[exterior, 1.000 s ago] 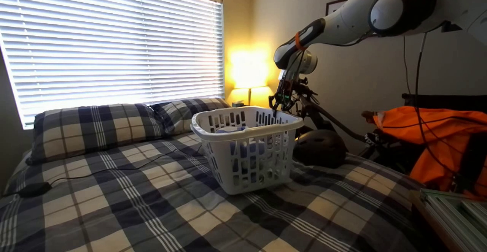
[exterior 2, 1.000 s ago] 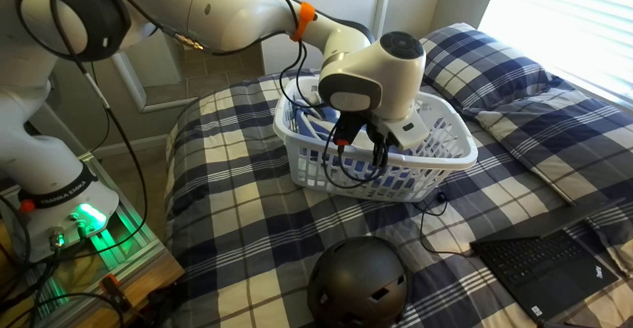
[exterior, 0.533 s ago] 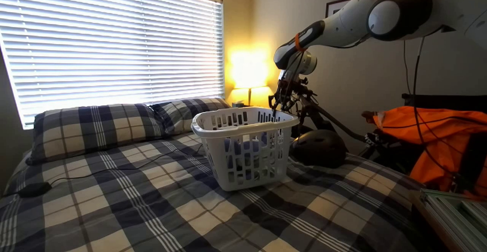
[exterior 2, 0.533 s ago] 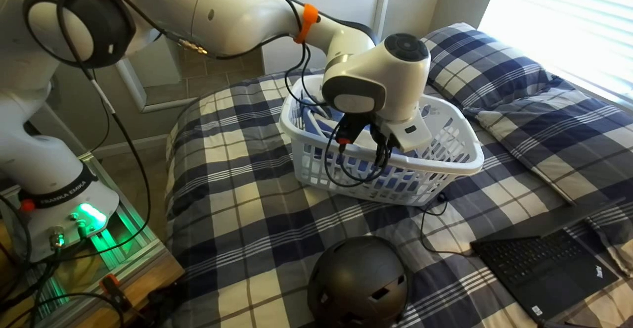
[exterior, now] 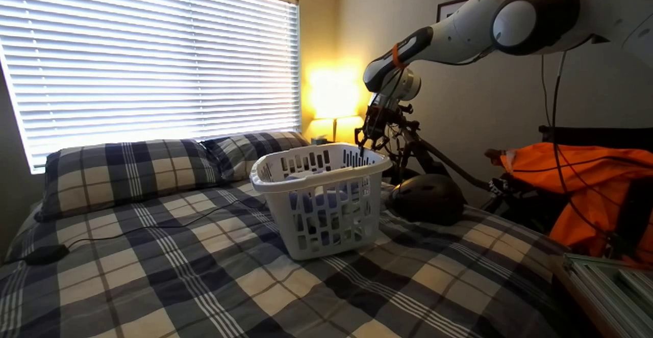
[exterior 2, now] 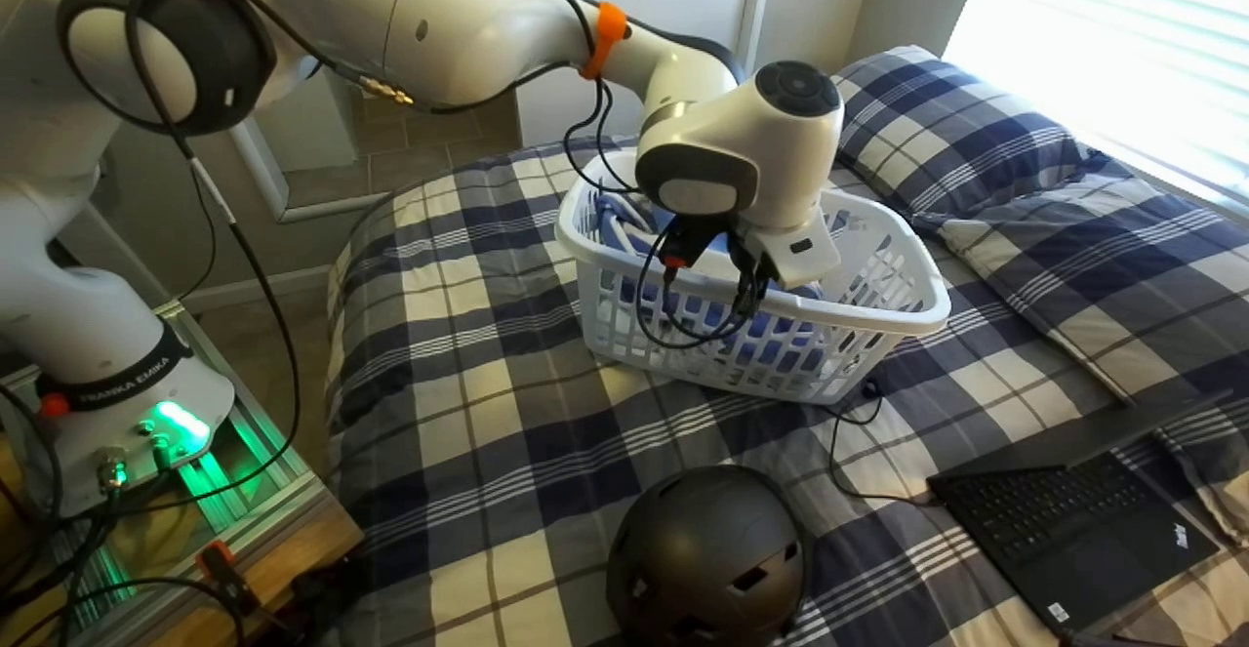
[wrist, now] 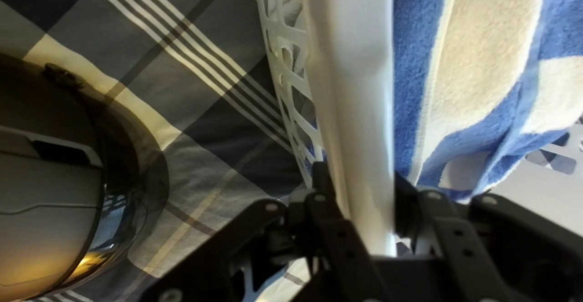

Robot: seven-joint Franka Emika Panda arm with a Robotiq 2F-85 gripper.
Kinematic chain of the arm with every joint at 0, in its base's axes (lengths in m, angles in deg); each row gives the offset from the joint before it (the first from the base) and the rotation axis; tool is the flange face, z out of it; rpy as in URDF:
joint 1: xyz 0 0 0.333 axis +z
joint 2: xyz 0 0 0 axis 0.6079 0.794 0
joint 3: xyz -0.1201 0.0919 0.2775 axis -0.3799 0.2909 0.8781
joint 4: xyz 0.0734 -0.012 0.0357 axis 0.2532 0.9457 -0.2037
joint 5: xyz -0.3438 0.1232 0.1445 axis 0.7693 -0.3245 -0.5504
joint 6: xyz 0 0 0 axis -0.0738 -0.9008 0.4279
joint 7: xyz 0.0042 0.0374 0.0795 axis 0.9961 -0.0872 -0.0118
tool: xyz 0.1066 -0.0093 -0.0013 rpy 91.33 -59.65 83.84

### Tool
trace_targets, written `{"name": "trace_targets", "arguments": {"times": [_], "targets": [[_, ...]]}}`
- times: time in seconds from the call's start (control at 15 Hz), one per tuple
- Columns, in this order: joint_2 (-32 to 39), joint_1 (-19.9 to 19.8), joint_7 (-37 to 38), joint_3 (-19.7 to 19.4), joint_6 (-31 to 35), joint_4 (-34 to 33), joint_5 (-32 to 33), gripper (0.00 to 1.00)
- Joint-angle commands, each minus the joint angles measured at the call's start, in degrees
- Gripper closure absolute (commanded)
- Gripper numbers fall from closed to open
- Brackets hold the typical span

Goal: Move the laundry basket to the right

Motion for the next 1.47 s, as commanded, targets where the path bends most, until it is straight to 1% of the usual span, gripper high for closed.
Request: {"name": "trace_targets", "arguments": {"times": [0.0,0.07,0.13,0.53,0.6,0.8,0.93,1.0,1.07,1.2,1.4], "targets": [[2.46,2.53,12.11,0.11,-2.89,-7.3,-2.52,0.93],[4.08,2.42,14.76,0.39,-5.25,-11.38,-2.1,0.93],[5.11,2.5,16.95,0.4,-6.99,-13.94,-2.17,0.93],[12.11,1.97,29.47,1.02,-15.82,-26.03,-2.69,0.93],[12.83,0.43,17.19,3.61,-21.55,-27.93,-1.05,0.93],[16.52,-0.97,10.51,5.34,-31.08,-33.84,-0.68,0.93],[18.69,-1.56,7.64,6.15,-37.08,-37.89,-0.3,0.93],[19.65,-1.7,6.3,6.51,-39.01,-39.48,-0.18,0.93],[15.44,-0.48,10.07,4.38,-33.22,-30.62,0.06,0.71],[17.28,-0.94,9.2,4.86,-35.19,-33.67,0.06,0.71],[18.2,-0.98,9.11,4.96,-35.94,-35.47,0.06,0.71]]}}
